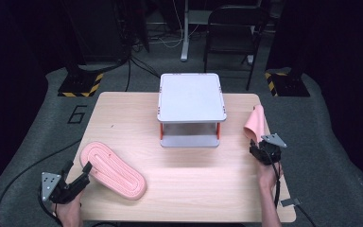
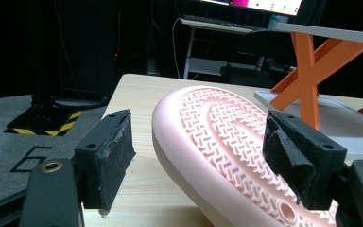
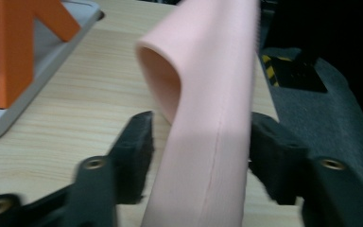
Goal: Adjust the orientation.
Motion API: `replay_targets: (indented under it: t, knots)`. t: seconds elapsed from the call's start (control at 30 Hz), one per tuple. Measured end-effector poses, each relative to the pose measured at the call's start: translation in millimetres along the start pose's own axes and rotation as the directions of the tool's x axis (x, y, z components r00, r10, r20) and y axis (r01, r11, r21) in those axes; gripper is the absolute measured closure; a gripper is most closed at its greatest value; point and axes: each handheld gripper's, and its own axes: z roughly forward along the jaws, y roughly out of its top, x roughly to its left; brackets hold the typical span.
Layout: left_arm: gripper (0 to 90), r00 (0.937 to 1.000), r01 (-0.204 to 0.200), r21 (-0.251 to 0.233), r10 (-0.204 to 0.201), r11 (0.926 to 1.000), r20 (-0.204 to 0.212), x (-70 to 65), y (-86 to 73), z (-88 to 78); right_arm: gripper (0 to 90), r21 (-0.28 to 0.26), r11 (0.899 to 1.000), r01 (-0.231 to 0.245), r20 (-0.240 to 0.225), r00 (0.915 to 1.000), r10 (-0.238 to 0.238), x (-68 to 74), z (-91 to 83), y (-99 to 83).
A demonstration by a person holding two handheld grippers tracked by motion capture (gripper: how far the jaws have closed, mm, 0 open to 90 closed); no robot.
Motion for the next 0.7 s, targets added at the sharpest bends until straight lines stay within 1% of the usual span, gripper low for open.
replay_targets:
  t: [0.03, 0.07, 0.1, 0.13, 0.17, 0.2, 0.23, 0.27, 0.3, 0.37, 0.4, 0.47, 0.5, 0.57, 0.63, 0.67, 0.7]
  knots:
    - [25.1, 1.0000, -0.003, 0.004, 0.003, 1.0000, 0.002, -0.1, 0.2, -0.2, 52.8, 0.008, 1.000, -0.008, 0.011, 0.9999, 0.008, -2.1, -1.2, 0.0]
    - [25.1, 1.0000, -0.003, 0.005, 0.003, 1.0000, 0.004, -0.3, 0.2, -0.2, 57.8, 0.017, 0.999, -0.031, 0.008, 0.9995, 0.031, -5.9, -3.1, 0.1]
    - [25.2, 1.0000, -0.004, 0.004, 0.004, 1.0000, 0.003, -0.4, 0.3, -0.2, 60.6, 0.034, 0.997, -0.073, 0.018, 0.9972, 0.072, -9.7, -7.0, 0.6]
    - [25.2, 1.0000, -0.005, 0.006, 0.005, 1.0000, 0.001, -0.5, 0.4, -0.4, 60.6, 0.034, 0.997, -0.073, 0.018, 0.9972, 0.072, -9.7, -7.0, 0.6]
    - [25.1, 1.0000, -0.004, 0.005, 0.004, 1.0000, 0.001, -0.5, 0.3, -0.4, 60.6, 0.029, 0.997, -0.073, -0.007, 0.9973, 0.073, -11.9, -9.3, 0.4]
    - [25.1, 1.0000, -0.004, 0.004, 0.004, 1.0000, 0.002, -0.3, 0.3, -0.3, 60.7, 0.030, 0.998, -0.058, -0.019, 0.9981, 0.059, -10.7, -17.1, -1.3]
    - [25.1, 1.0000, -0.004, 0.005, 0.004, 1.0000, 0.001, -0.4, 0.2, -0.1, 60.7, 0.030, 0.998, -0.058, -0.019, 0.9981, 0.059, -10.7, -17.1, -1.3]
    - [25.1, 1.0000, -0.003, 0.008, 0.003, 1.0000, 0.001, -0.7, 0.1, -0.2, 60.7, 0.025, 0.999, -0.033, -0.034, 0.9988, 0.034, -10.2, -22.0, -3.7]
    - [25.2, 1.0000, -0.003, 0.008, 0.003, 1.0000, 0.002, -0.8, 0.1, -0.1, 60.7, 0.014, 0.999, -0.038, -0.062, 0.9973, 0.039, -7.2, -29.5, -8.8]
    - [25.2, 1.0000, -0.004, 0.004, 0.004, 1.0000, 0.002, -1.4, 0.0, 0.4, 60.7, 0.006, 0.999, -0.053, -0.089, 0.9945, 0.054, -3.9, -38.9, -15.1]
    - [25.2, 1.0000, -0.005, 0.005, 0.005, 1.0000, 0.002, -1.8, 0.2, 0.4, 60.7, 0.004, 0.998, -0.066, -0.113, 0.9914, 0.066, -2.3, -45.8, -19.4]
    - [25.2, 1.0000, -0.006, 0.004, 0.006, 1.0000, 0.005, -2.3, 0.2, 0.5, 60.6, -0.008, 0.995, -0.095, -0.164, 0.9821, 0.093, 1.7, -62.6, -29.8]
    - [25.2, 1.0000, -0.006, 0.003, 0.006, 1.0000, 0.006, -2.4, 0.2, 0.5, 60.7, -0.017, 0.995, -0.100, -0.176, 0.9798, 0.095, 4.4, -69.1, -34.3]
    - [25.2, 1.0000, -0.007, 0.003, 0.007, 1.0000, 0.006, -2.7, 0.3, 0.7, 60.6, -0.019, 0.995, -0.098, -0.184, 0.9785, 0.093, 9.5, -79.8, -41.8]
    - [25.2, 1.0000, -0.007, 0.002, 0.007, 1.0000, 0.006, -3.0, 0.4, 0.7, 60.5, -0.035, 0.996, -0.080, -0.178, 0.9813, 0.073, 13.9, -88.5, -49.0]
    - [25.2, 0.9999, -0.009, 0.002, 0.009, 1.0000, 0.007, -3.3, 0.4, 0.8, 60.3, -0.053, 0.998, -0.040, -0.169, 0.9852, 0.030, 16.7, -91.3, -54.3]
    - [25.2, 0.9999, -0.009, 0.002, 0.009, 1.0000, 0.007, -3.3, 0.4, 0.8, 60.3, -0.053, 0.998, -0.040, -0.169, 0.9852, 0.030, 16.7, -91.3, -54.3]
